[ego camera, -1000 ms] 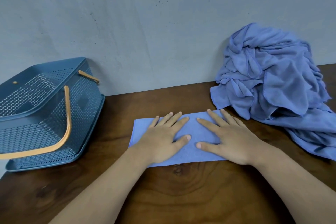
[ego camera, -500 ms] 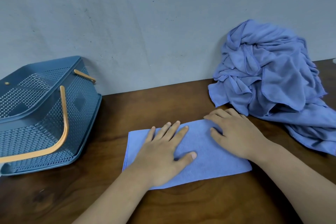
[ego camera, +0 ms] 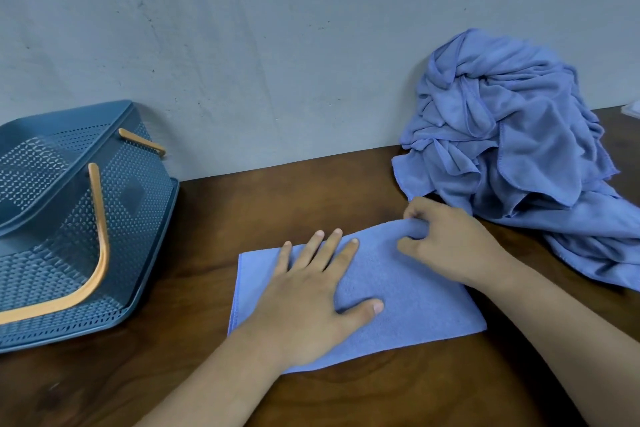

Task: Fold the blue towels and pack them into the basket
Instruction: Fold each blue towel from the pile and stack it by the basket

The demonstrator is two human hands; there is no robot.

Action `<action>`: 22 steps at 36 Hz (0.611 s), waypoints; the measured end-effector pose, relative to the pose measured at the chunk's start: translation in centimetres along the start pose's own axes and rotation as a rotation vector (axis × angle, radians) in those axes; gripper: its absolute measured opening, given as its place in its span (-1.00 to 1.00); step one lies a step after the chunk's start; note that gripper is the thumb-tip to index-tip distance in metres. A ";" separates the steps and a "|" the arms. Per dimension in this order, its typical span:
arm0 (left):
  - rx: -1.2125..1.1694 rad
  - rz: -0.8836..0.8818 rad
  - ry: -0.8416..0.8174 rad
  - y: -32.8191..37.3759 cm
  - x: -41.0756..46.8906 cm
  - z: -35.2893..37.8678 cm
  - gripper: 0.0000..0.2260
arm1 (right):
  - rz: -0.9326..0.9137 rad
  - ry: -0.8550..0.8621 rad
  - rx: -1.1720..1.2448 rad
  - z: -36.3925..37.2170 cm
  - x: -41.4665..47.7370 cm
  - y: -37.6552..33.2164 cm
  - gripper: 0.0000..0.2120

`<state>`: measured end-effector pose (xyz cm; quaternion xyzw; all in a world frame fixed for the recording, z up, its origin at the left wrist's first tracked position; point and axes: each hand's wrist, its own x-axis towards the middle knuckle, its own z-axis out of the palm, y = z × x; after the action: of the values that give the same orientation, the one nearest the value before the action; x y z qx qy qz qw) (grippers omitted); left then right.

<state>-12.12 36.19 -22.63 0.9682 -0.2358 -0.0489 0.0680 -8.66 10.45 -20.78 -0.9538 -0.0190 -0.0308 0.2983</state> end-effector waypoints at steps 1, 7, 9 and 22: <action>-0.001 -0.001 0.000 0.0 0.0 0.0 -0.18 | 0.011 -0.013 0.070 -0.3 -0.1 0.1 -0.81; -0.025 -0.007 -0.007 0.1 -0.1 -0.2 -0.17 | 0.050 -0.197 0.431 -3.0 -1.8 1.0 -0.53; -0.027 -0.009 -0.011 0.0 -0.1 -0.3 -0.16 | 0.014 -0.236 0.477 -3.3 -2.9 0.9 -0.56; -0.020 -0.011 -0.019 -0.1 0.0 -0.2 -0.14 | -0.086 -0.094 0.301 -0.4 -4.0 0.7 -0.45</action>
<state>-12.08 36.29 -22.47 0.9682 -0.2306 -0.0611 0.0753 -12.64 9.55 -21.17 -0.8970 -0.0782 0.0041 0.4351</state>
